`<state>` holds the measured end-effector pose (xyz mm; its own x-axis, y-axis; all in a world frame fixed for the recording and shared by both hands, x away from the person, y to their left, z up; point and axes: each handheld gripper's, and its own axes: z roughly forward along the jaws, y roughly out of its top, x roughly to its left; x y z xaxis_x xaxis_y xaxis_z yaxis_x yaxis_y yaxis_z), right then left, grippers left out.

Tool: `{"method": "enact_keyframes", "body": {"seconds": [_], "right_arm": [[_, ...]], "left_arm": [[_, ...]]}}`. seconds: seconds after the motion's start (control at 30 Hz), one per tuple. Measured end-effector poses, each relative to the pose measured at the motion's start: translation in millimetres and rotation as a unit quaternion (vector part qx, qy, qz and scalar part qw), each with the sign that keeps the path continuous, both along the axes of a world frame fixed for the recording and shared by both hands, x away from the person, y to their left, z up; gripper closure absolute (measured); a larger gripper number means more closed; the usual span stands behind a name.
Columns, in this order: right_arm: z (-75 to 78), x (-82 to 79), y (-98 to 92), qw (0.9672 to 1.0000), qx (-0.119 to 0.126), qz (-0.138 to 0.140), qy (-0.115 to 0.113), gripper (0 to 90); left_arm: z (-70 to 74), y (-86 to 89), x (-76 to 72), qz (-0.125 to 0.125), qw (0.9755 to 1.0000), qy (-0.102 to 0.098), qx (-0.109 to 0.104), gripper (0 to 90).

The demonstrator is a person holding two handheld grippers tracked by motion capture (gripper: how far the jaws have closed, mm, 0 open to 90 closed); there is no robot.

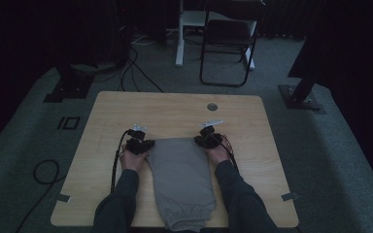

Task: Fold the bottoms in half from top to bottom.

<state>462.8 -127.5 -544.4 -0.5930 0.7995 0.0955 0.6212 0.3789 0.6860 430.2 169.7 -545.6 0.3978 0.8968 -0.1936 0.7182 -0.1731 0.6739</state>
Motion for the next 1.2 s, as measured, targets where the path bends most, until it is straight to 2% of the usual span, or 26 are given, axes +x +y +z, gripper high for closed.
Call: {"method": "enact_keyframes", "body": {"seconds": [0.1, 0.2, 0.23, 0.33, 0.43, 0.6, 0.83, 1.0, 1.1, 1.2], "right_arm": [[0.9, 3.6, -4.6, 0.9999, 0.014, -0.007, 0.005, 84.9], [3.6, 4.7, -5.8, 0.9998, 0.017, -0.009, -0.002, 85.0], [6.0, 5.1, -6.0, 0.9998, 0.017, -0.010, -0.005, 85.0], [21.9, 7.6, -7.9, 0.9991, 0.023, -0.013, -0.033, 85.1], [33.5, 7.3, -11.1, 0.9981, 0.034, -0.013, -0.049, 85.1], [46.8, 0.9, -14.5, 0.9965, 0.042, -0.003, -0.072, 85.1], [58.5, -17.1, -22.6, 0.9939, 0.052, 0.018, -0.095, 85.0], [64.4, -40.1, -32.3, 0.9910, 0.069, 0.041, -0.107, 84.9], [63.5, -57.4, -36.9, 0.9896, 0.067, 0.057, -0.114, 84.9], [58.9, -74.3, -40.4, 0.9889, 0.063, 0.073, -0.113, 84.8]], "left_arm": [[4.9, -3.4, 3.5, 0.002, 1.0000, -0.006, 0.002, 85.1], [9.3, -4.8, 5.7, 0.002, 0.9999, -0.011, 0.001, 85.2], [17.3, -6.6, 8.4, 0.002, 0.9998, -0.022, 0.001, 85.2], [27.7, -7.3, 11.2, 0.005, 0.9993, -0.036, -0.006, 85.3], [38.3, -6.4, 10.2, 0.006, 0.9983, -0.054, -0.020, 85.4], [51.4, -5.8, 1.3, -0.005, 0.9967, -0.076, -0.028, 85.4], [64.7, -4.0, -21.7, -0.028, 0.9935, -0.103, -0.040, 85.3], [72.0, -3.6, -47.1, -0.048, 0.9903, -0.121, -0.049, 85.3], [70.7, -4.3, -63.4, -0.061, 0.9894, -0.123, -0.048, 85.2], [65.5, -2.6, -77.1, -0.069, 0.9897, -0.115, -0.049, 85.2]]}}
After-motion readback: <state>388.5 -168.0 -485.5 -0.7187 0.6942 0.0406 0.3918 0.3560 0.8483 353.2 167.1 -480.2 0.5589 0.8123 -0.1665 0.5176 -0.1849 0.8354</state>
